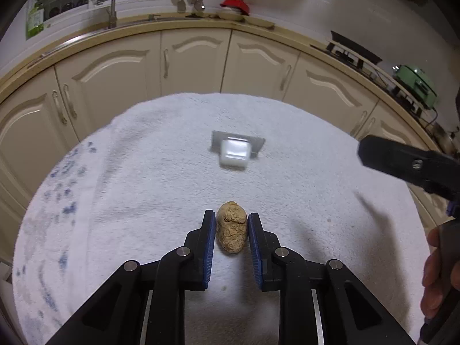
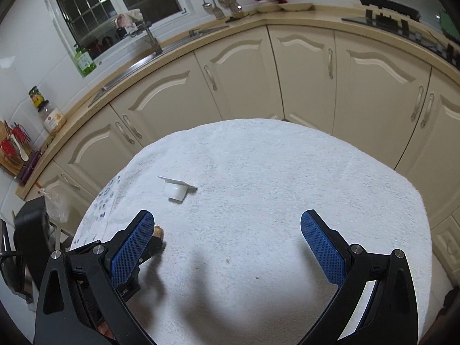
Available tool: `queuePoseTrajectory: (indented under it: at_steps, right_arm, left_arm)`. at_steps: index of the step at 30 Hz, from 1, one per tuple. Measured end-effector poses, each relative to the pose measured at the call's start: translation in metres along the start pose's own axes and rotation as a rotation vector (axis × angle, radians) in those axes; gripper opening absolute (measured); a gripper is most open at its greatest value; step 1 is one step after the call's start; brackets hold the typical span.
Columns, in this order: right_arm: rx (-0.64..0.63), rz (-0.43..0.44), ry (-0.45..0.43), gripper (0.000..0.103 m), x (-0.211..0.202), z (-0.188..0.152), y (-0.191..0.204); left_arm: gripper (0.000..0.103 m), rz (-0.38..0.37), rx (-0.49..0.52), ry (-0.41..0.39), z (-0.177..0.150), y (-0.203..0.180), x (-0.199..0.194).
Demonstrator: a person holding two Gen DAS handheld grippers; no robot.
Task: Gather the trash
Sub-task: 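Grasp the brown lump with the left tool while the right tool grasps the white plastic cup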
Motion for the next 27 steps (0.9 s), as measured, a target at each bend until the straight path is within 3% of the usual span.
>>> queuePoseTrajectory:
  at_steps: [11, 16, 18, 20, 21, 24, 27]
  right_arm:
    - [-0.08, 0.011, 0.034, 0.103, 0.046, 0.003, 0.064]
    - [-0.084, -0.014, 0.05, 0.102, 0.075, 0.006, 0.082]
    - [-0.101, -0.036, 0.052, 0.094, 0.086, 0.007, 0.088]
    - [-0.13, -0.051, 0.07, 0.079, 0.096, 0.004, 0.095]
    - [-0.165, -0.084, 0.041, 0.076, 0.096, 0.005, 0.099]
    - [-0.19, -0.114, 0.024, 0.045, 0.095, 0.006, 0.099]
    - [-0.18, -0.078, 0.031, 0.045, 0.092, 0.005, 0.093]
  left_arm:
    - [0.019, 0.075, -0.082, -0.114, 0.032, 0.066, -0.015]
    - [0.019, 0.09, -0.11, -0.129, 0.026, 0.084, -0.017]
    - [0.019, 0.092, -0.116, -0.133, 0.022, 0.088, -0.02]
    - [0.019, 0.091, -0.121, -0.132, 0.02, 0.091, -0.018]
    - [0.019, 0.091, -0.123, -0.131, 0.022, 0.093, -0.014]
    - [0.019, 0.088, -0.124, -0.137, 0.009, 0.087, -0.027]
    - [0.019, 0.084, -0.124, -0.143, -0.004, 0.083, -0.041]
Point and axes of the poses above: each gripper's, at about its wrist camera, not at the fingertips, and x roughly the way its jaws point, y to its left, z to its top, the point moved 6 cm from there along x, roughly the way its jaws point, and after that the axes turned 11 degrees about -z, right-handed, at the moved point
